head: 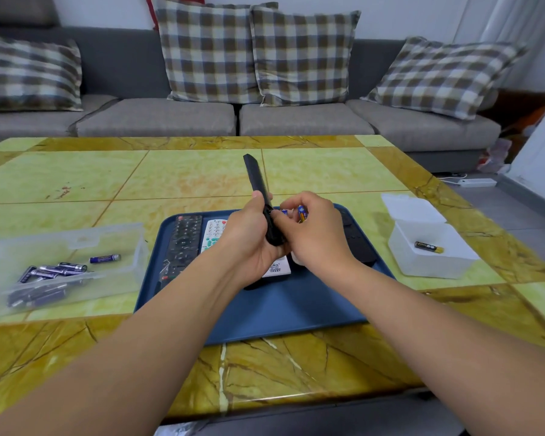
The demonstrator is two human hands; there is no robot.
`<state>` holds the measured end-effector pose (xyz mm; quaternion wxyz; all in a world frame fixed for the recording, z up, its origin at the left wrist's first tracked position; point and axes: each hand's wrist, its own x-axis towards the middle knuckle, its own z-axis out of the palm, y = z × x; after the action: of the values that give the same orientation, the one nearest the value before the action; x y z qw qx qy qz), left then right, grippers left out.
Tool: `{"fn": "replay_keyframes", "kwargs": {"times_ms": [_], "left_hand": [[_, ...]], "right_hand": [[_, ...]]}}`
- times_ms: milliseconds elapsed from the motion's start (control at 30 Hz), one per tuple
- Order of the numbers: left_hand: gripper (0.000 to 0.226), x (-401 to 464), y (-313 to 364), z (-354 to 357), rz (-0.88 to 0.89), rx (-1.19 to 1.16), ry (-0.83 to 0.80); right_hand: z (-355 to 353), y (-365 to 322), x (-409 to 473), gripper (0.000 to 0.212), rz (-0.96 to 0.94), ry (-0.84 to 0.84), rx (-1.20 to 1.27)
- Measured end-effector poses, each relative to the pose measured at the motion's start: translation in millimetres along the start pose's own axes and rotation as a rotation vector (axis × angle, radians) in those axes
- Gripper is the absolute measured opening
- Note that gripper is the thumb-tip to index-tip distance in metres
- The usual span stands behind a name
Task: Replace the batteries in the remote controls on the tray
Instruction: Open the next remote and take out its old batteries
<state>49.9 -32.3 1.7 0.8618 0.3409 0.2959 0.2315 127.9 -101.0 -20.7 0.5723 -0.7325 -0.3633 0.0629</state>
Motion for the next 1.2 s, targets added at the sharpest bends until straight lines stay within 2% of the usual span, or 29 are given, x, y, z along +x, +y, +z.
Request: {"fn": "replay_keyframes", "kwargs": {"times_ms": [133,300,400,533,667,733,833,967,1133,1200], "left_hand": [[0.038,2,-6,5,-0.005,-0.052,0.025],[0.044,4,-11,9,-0.019,-0.091,-0.031],[0.04,4,-17,12,-0.03,-0.111,-0.057],[0.041,5,-23,17,-0.063,-0.163,-0.046],[0.043,5,-26,21,-0.081,-0.204,-0.049],[0.042,3,-29,24,-0.073,-0.199,-0.072],[0.036,0,-32,30,-0.036,-0.094,-0.148],[0.032,-5,-39,40,-0.014,0.005,-0.24],[0.028,-11,-44,48,-0.021,0.062,-0.243],[0.027,-10,-45,44,0.002,0.135,-0.222]], "right_hand": [[-9,4,-1,0.007,-0.064,0.048,-0.105],[-23,8,-1,0.004,-0.09,0.104,-0.002],[-29,11,0,0.007,-0.054,0.094,0.109],[-34,16,1,0.008,-0.003,0.127,0.138],[-31,20,-3,0.029,0.156,0.121,0.059],[-27,22,-5,0.041,0.278,0.084,0.122],[-33,19,-2,0.036,0.391,0.062,0.166],[-55,15,-2,0.041,0.426,0.04,0.149],[-85,15,8,0.031,0.674,0.129,0.575],[-113,15,20,0.025,0.654,0.164,0.531]]}}
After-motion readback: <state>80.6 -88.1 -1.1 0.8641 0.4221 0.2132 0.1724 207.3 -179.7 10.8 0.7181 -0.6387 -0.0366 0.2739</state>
